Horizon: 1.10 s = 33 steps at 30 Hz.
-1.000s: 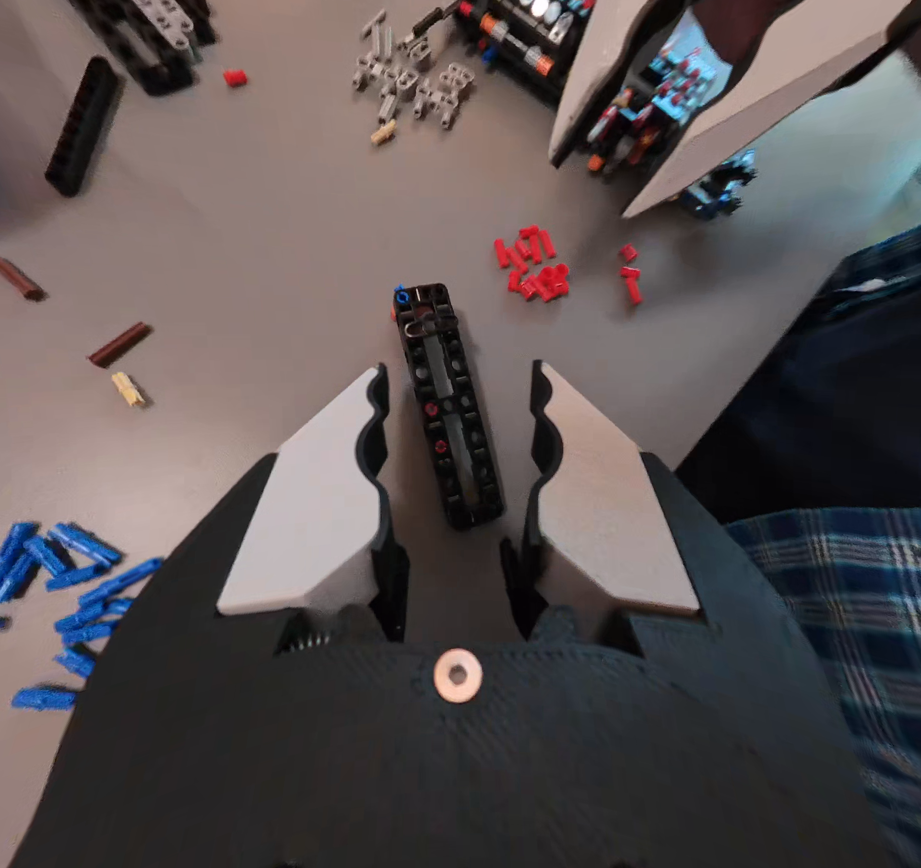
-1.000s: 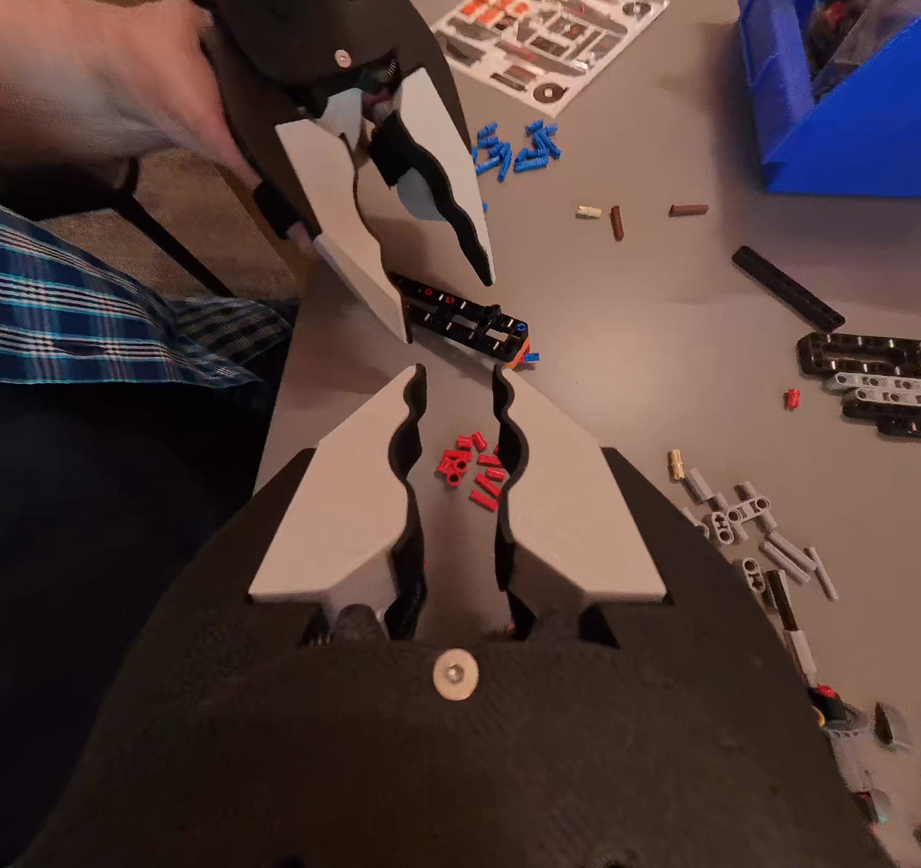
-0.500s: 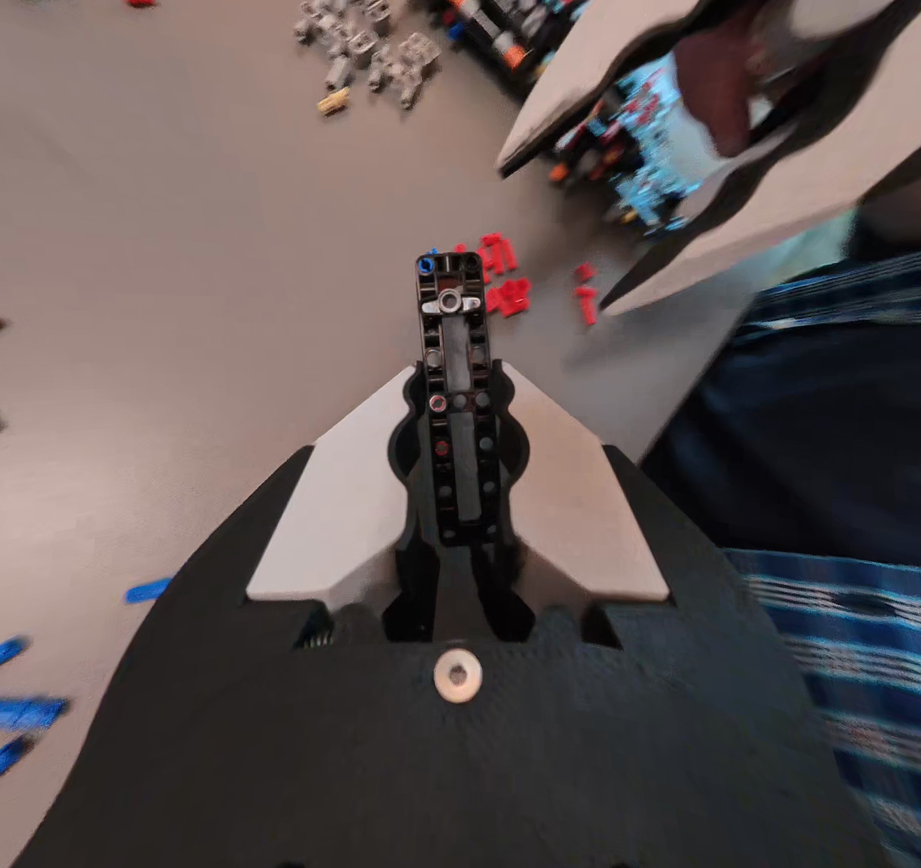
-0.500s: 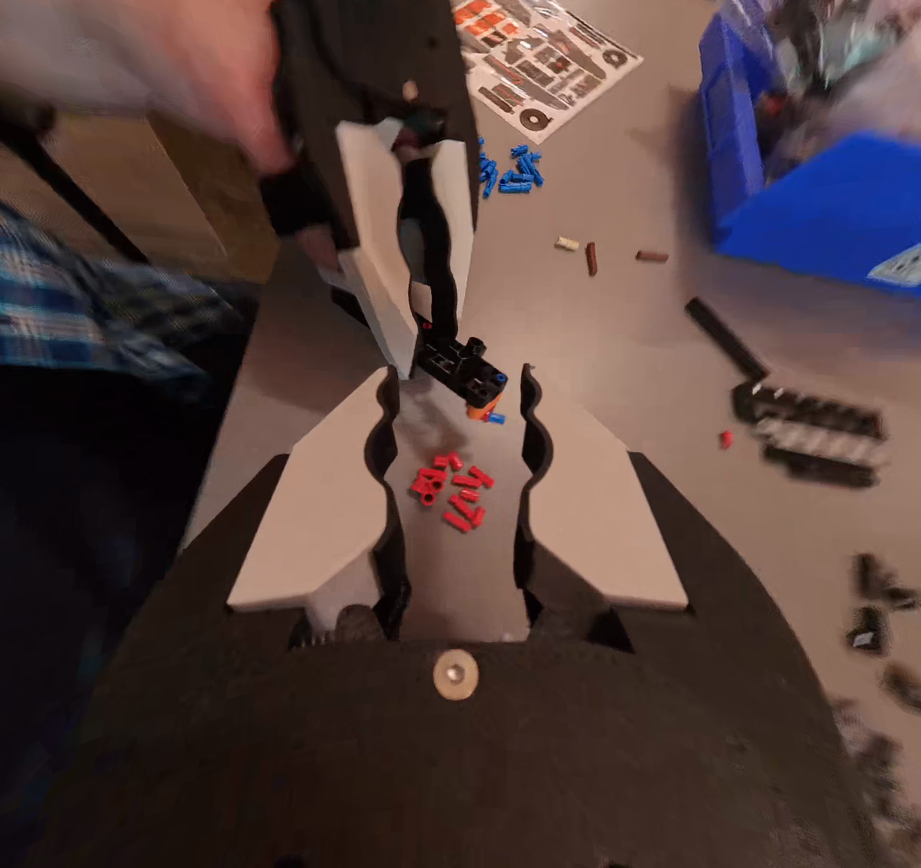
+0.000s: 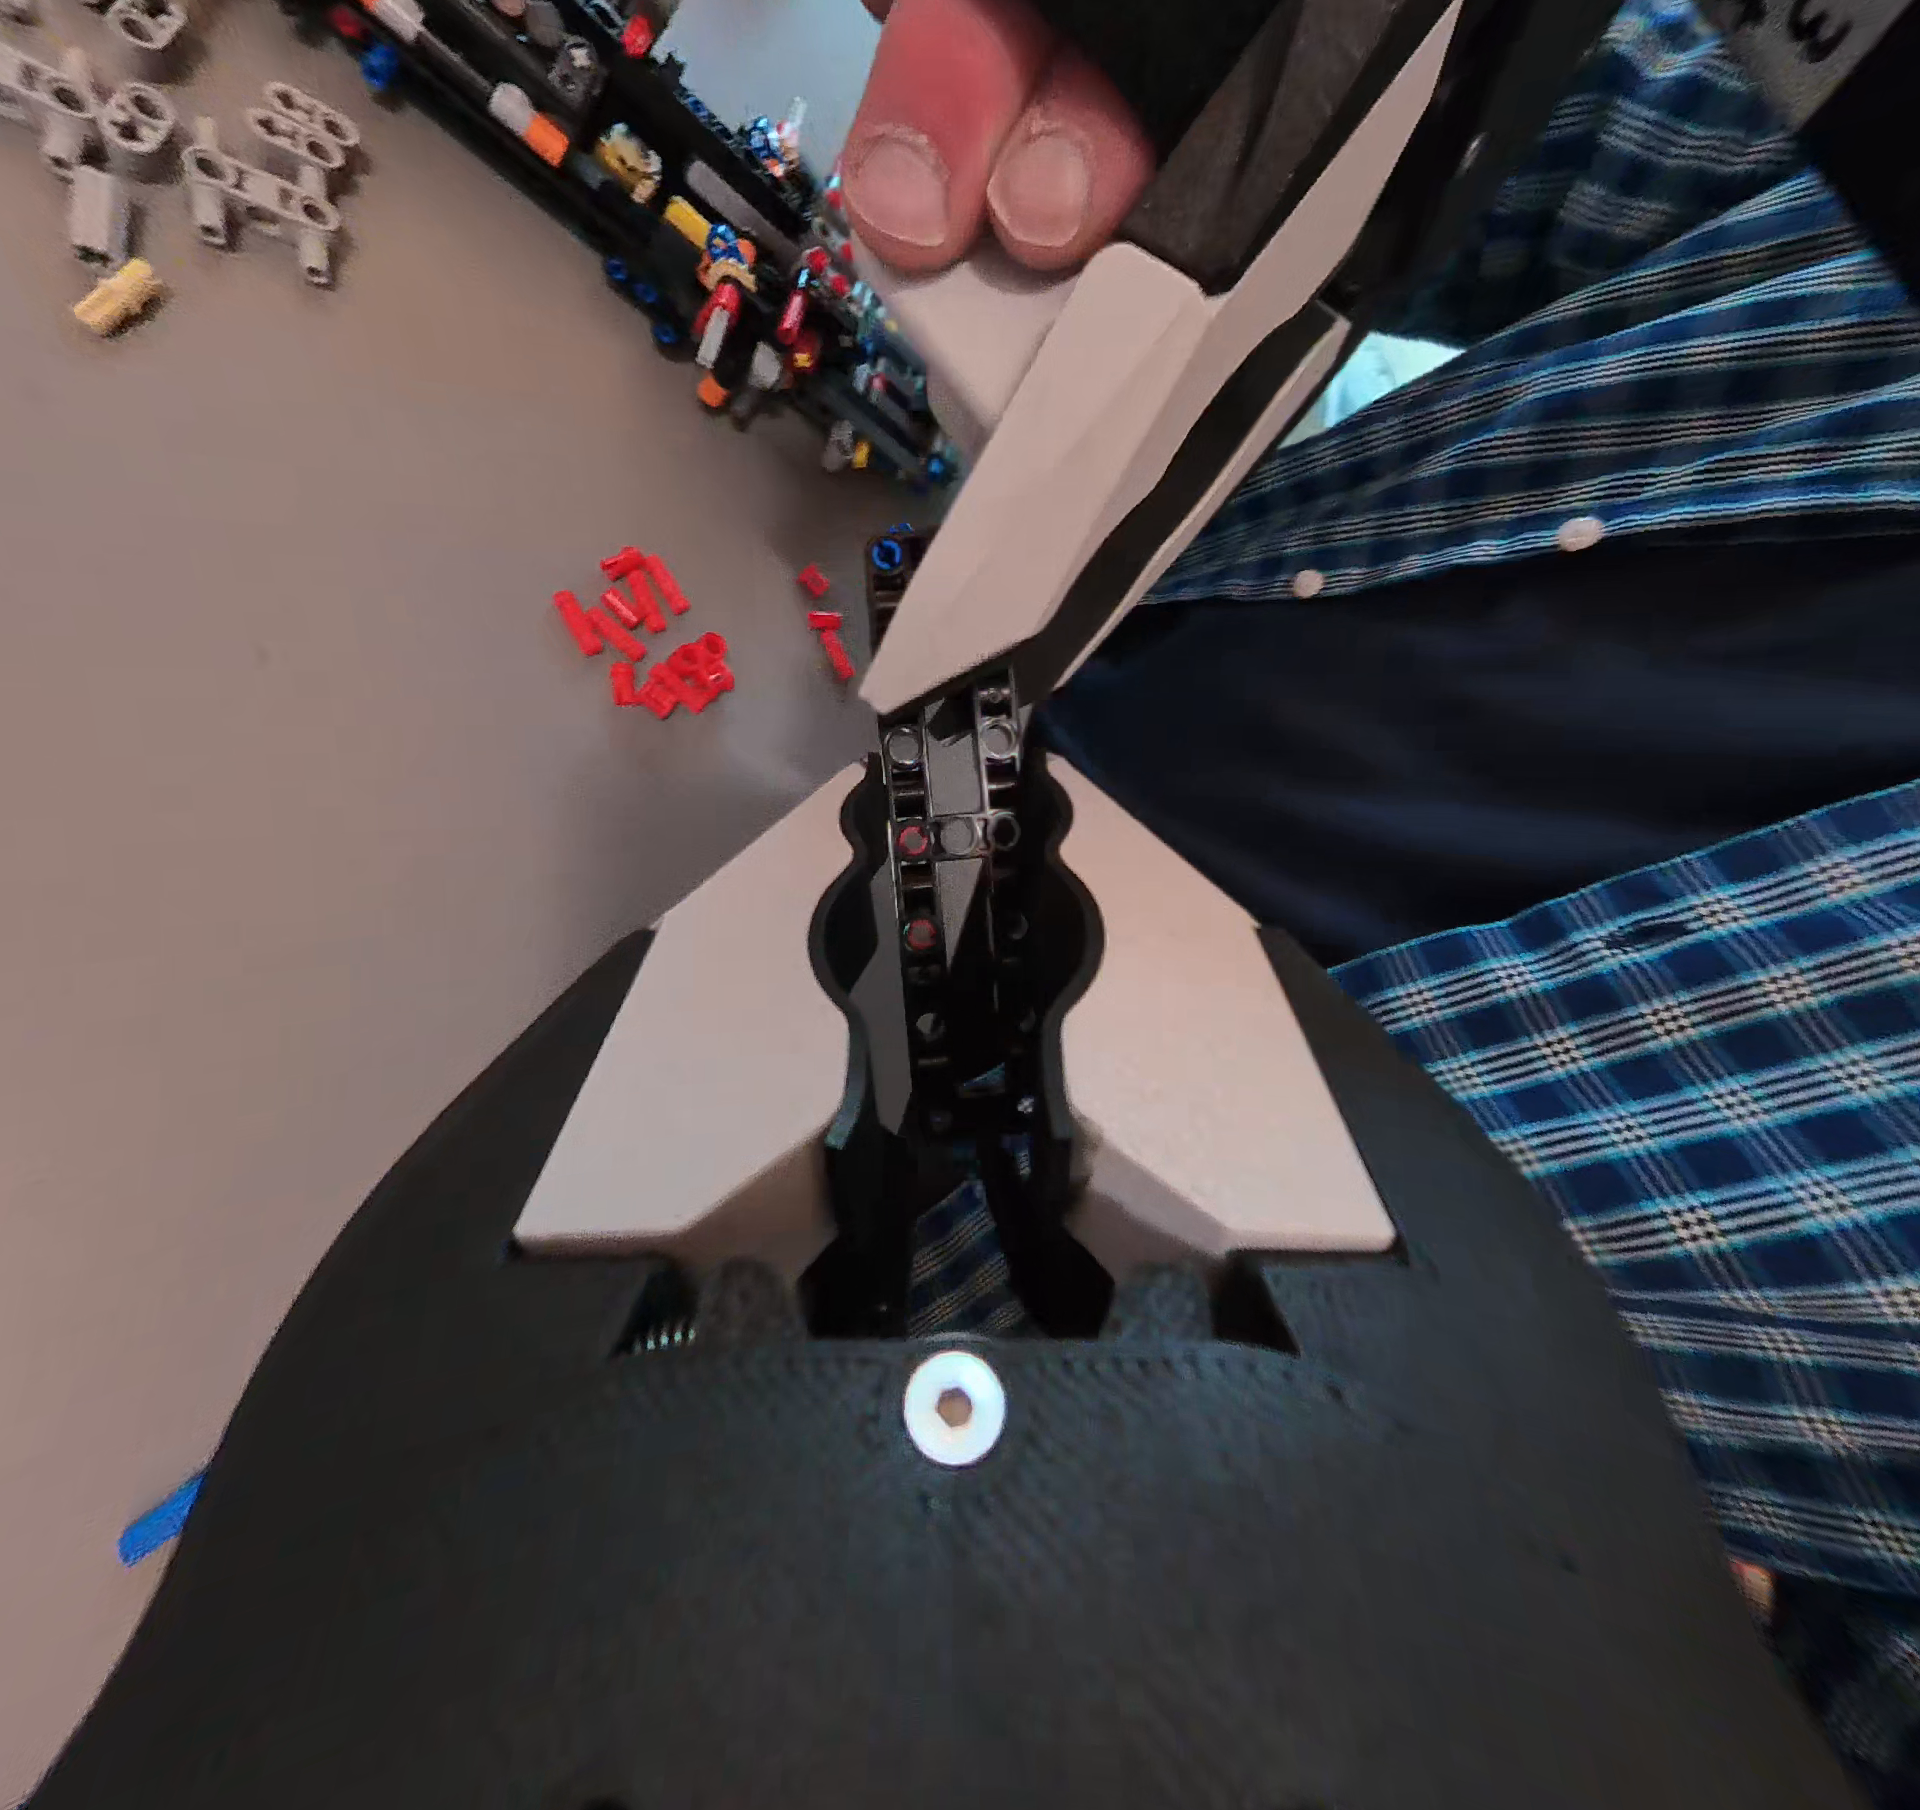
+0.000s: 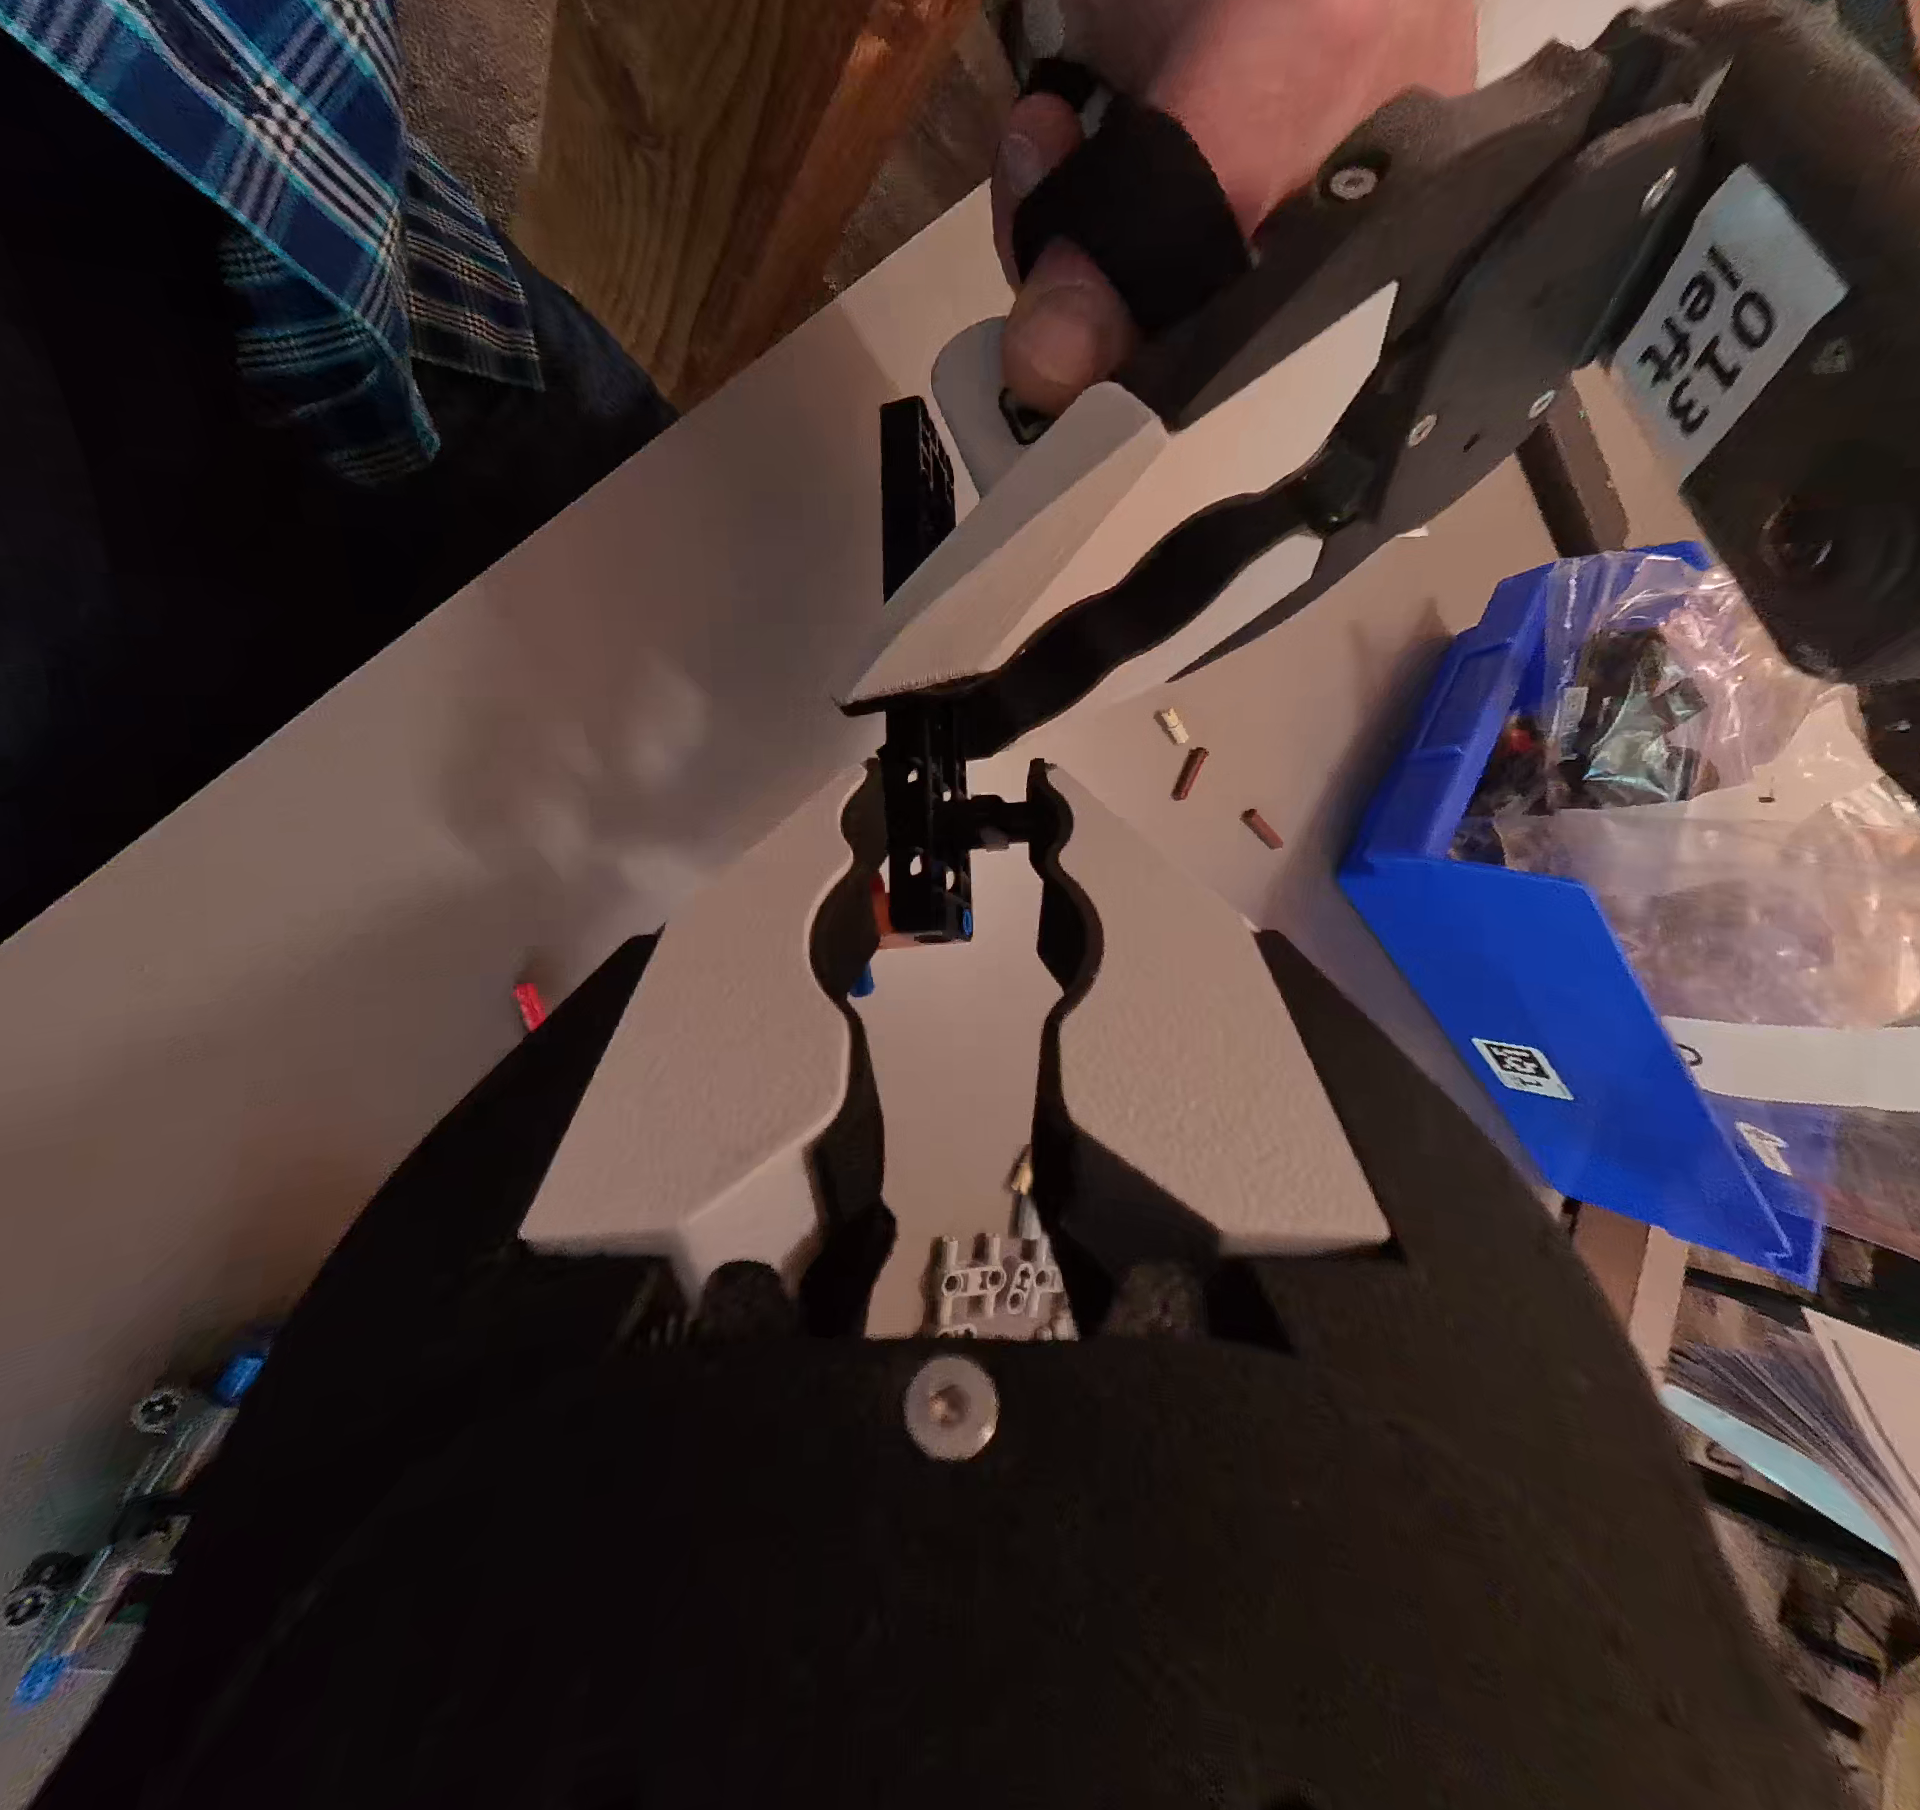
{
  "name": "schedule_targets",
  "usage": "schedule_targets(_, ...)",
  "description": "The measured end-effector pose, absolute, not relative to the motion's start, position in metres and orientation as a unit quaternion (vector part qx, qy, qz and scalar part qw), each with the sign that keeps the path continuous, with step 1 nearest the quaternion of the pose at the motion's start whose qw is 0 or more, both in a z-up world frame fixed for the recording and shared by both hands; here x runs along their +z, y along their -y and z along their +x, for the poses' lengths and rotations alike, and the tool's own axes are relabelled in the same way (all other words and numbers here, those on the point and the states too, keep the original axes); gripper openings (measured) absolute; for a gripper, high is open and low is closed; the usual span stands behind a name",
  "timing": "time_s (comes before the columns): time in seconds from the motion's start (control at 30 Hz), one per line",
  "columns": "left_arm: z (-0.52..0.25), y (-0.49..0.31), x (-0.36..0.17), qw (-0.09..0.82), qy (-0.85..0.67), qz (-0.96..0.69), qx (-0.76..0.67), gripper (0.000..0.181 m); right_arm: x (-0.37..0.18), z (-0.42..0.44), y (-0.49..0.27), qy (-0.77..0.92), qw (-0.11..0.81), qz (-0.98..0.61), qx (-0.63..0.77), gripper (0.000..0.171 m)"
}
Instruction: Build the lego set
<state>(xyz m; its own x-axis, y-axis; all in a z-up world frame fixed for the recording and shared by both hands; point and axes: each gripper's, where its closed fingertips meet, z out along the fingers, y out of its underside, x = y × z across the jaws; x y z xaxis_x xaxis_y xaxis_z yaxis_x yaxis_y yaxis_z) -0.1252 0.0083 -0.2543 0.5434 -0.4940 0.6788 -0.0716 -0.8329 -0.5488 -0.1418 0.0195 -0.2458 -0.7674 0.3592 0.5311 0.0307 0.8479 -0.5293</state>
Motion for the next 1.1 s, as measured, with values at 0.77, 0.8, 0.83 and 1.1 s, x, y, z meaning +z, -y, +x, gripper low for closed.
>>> schedule_targets(0.77,-0.117,-0.010,-0.236,0.191,-0.185,-0.797,-0.542,0.024,-0.235,-0.130,-0.028,0.911,0.359,-0.081,0.187,0.019)
schedule_targets(0.8,-0.117,-0.010,-0.235,0.189,-0.184,-0.797,-0.543,0.024,-0.234,-0.130,-0.029,0.911,0.364,-0.077,0.178,0.019)
schedule_targets(0.83,-0.117,-0.010,-0.235,0.189,-0.182,-0.796,-0.545,0.024,-0.234,-0.130,-0.029,0.911,0.369,-0.073,0.169,0.019)
schedule_targets(1.1,-0.114,-0.011,-0.236,0.176,-0.171,-0.794,-0.556,0.023,-0.237,-0.126,-0.030,0.917,0.381,-0.036,0.108,0.017)
